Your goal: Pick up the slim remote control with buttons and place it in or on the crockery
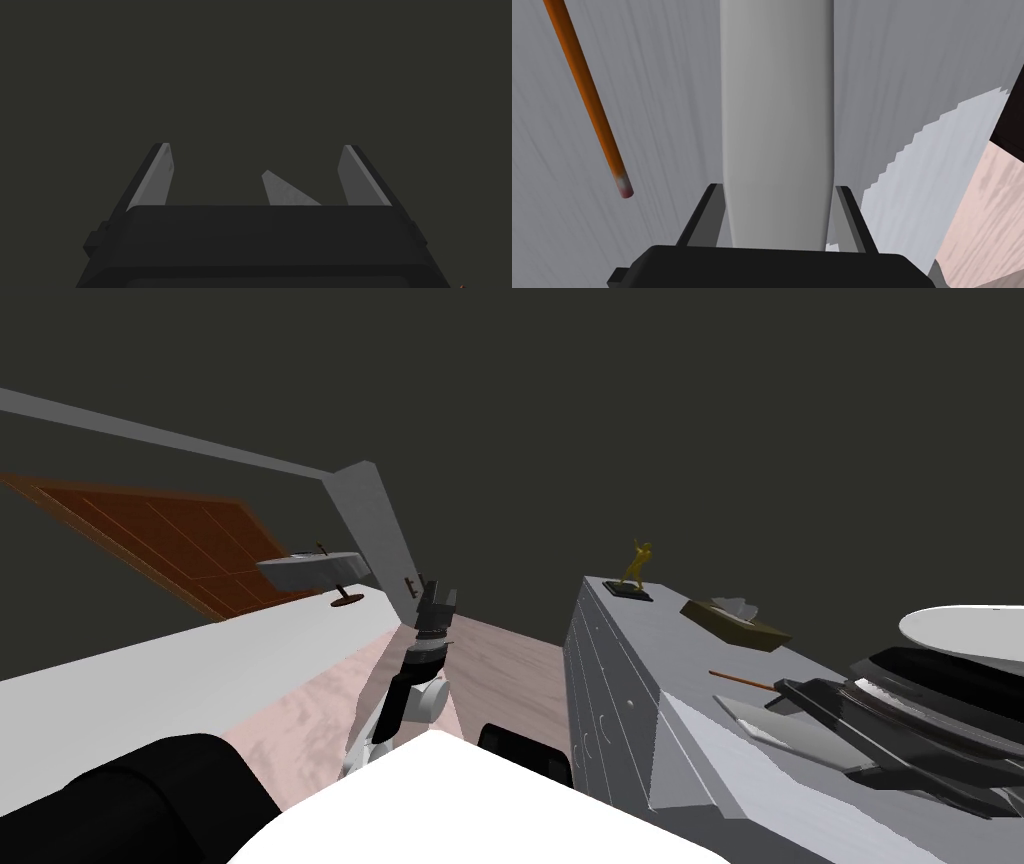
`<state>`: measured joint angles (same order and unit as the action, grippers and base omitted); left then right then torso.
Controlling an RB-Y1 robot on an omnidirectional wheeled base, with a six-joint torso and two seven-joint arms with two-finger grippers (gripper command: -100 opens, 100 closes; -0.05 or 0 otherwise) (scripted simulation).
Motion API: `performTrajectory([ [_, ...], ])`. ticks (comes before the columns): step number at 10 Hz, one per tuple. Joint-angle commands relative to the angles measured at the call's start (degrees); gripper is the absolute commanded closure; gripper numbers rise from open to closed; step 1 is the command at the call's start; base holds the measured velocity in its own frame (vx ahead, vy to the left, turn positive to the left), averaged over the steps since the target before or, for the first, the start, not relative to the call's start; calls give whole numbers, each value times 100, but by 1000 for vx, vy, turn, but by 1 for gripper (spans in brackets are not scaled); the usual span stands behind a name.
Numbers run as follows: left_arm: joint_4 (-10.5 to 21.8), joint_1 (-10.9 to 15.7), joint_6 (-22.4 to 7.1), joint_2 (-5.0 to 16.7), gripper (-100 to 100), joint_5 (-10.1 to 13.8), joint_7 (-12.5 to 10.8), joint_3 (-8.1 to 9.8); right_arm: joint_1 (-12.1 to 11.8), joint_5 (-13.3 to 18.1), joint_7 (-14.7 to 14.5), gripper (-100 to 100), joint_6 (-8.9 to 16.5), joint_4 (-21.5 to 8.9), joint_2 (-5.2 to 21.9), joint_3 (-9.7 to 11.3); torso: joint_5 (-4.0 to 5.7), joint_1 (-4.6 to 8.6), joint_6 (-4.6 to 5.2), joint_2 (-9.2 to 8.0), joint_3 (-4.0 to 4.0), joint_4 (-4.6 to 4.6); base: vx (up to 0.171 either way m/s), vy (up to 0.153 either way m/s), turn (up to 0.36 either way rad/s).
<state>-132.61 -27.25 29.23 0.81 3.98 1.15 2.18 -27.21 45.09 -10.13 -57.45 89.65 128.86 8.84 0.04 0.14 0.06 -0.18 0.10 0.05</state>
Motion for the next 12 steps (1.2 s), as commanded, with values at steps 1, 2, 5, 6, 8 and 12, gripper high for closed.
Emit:
performTrajectory([
  [1,0,0,0,0,0,0,0,0,0,0,0,100,0,0,0,0,0,0,0,0,0,0,-6,-15,-7],
  [2,0,0,0,0,0,0,0,0,-12,-5,6,0,-15,-7,5,-21,1,-3,-2,2,-1,-1,0,0,0],
  [5,0,1,0,0,0,0,0,-1,162,-5,67,100,-18,-252,303,-172,-8,-24,-6,-25,17,11,-83,19,31],
  [6,0,1,0,-1,0,0,0,-1,162,-5,67,100,-18,-252,303,-172,-10,-32,-10,-31,22,14,-65,24,20],
  [8,0,2,0,-1,0,0,0,-1,122,0,201,100,3,-501,598,-262,-13,-32,-18,-40,26,16,-140,28,184],
  [12,0,2,0,-1,0,0,0,-1,-202,23,502,100,75,-873,1071,-319,-20,-56,-17,-51,33,17,-150,69,201],
])
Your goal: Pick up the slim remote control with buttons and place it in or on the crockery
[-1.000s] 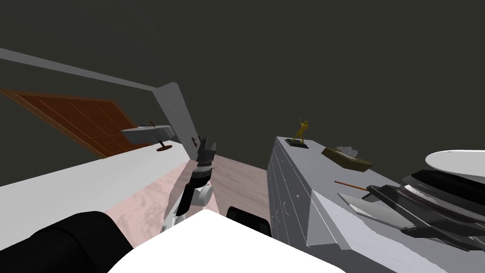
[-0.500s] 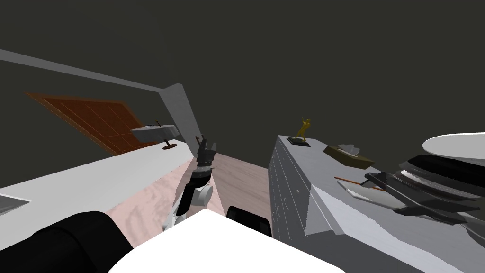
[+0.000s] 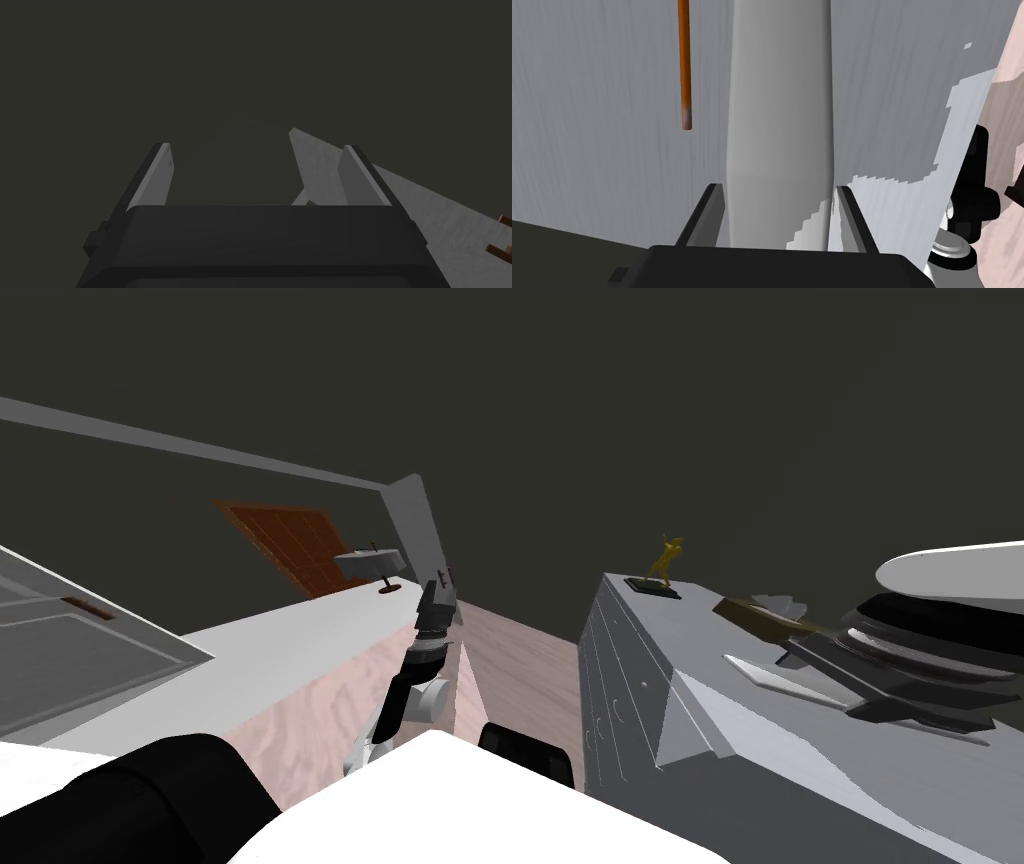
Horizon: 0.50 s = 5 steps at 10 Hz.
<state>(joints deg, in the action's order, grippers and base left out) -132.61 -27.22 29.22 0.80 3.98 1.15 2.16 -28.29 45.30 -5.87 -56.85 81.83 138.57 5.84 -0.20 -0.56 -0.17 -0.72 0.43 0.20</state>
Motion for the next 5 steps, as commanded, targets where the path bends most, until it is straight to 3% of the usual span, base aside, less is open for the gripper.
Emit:
performTrajectory([
  [1,0,0,0,0,0,0,0,0,-175,6,140,100,28,-156,188,-21,0,0,0,0,0,0,-191,86,273],
  [5,0,0,0,1,0,0,0,0,-656,-20,518,100,72,-475,624,-6,0,12,-5,-9,5,2,-169,53,312],
])
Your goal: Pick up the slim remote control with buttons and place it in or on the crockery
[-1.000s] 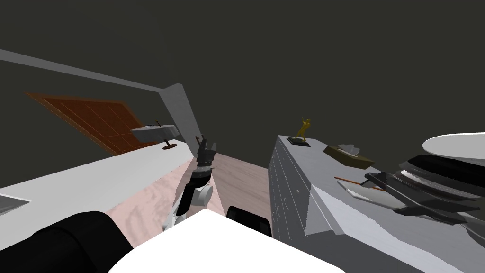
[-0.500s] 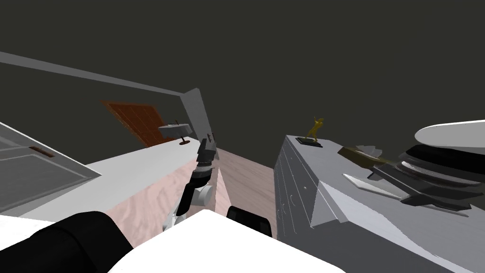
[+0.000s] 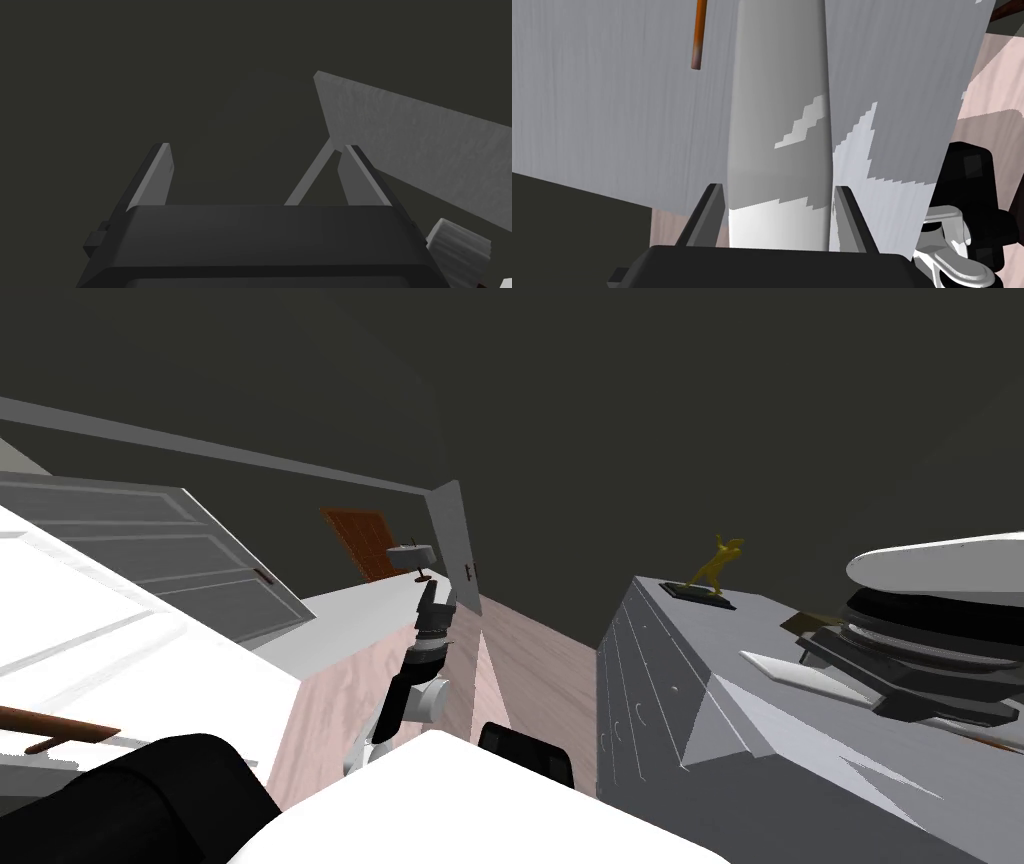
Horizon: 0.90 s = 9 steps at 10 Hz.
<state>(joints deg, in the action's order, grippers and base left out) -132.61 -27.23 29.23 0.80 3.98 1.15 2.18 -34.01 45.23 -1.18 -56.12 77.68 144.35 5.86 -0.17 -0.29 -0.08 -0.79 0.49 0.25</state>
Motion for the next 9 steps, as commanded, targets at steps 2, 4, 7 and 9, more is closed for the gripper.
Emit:
performTrajectory([
  [2,0,0,0,0,0,0,0,0,-263,-122,253,100,-78,-206,203,-3,5,19,2,-1,1,0,-159,-51,220],
  [4,0,0,0,2,0,0,0,2,-273,-271,363,100,-218,-271,227,-17,19,76,18,-8,7,6,-132,-158,148],
  [7,0,-1,0,3,0,0,0,3,-194,-468,439,100,-412,-301,176,-47,40,139,36,-4,4,4,-102,-213,27],
  [9,0,-2,0,2,0,0,0,3,-106,-615,476,100,-563,-312,117,-73,40,125,48,2,1,3,-85,-154,-30],
])
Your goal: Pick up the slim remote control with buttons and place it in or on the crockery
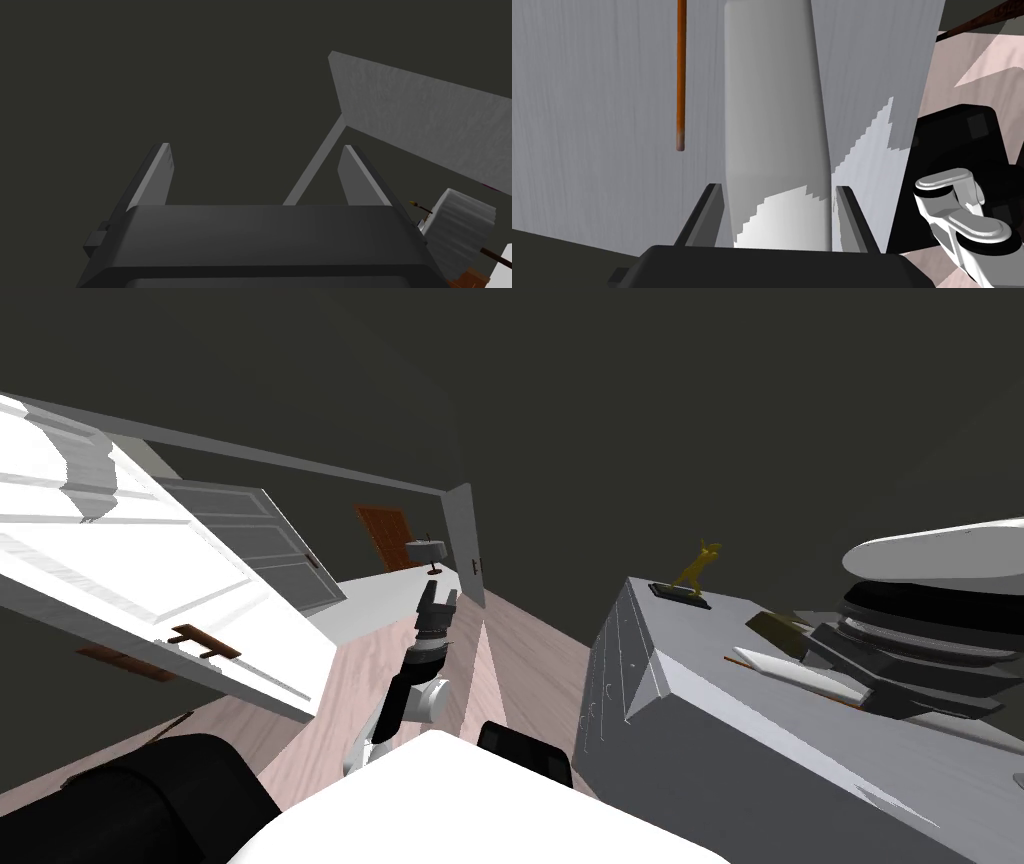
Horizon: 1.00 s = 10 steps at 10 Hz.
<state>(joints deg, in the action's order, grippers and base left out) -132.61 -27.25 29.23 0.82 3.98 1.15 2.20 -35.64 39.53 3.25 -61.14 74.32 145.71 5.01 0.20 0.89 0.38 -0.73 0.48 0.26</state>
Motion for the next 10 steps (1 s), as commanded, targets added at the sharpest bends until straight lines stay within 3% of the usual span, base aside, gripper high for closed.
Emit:
performTrajectory([
  [1,0,0,0,0,0,0,0,0,106,-121,49,100,-141,20,-52,-2,0,0,0,0,0,0,-106,-227,90],
  [10,0,0,0,1,0,0,0,1,506,-833,137,100,-900,59,-481,-105,9,35,-1,8,-6,-5,-94,-225,10],
])
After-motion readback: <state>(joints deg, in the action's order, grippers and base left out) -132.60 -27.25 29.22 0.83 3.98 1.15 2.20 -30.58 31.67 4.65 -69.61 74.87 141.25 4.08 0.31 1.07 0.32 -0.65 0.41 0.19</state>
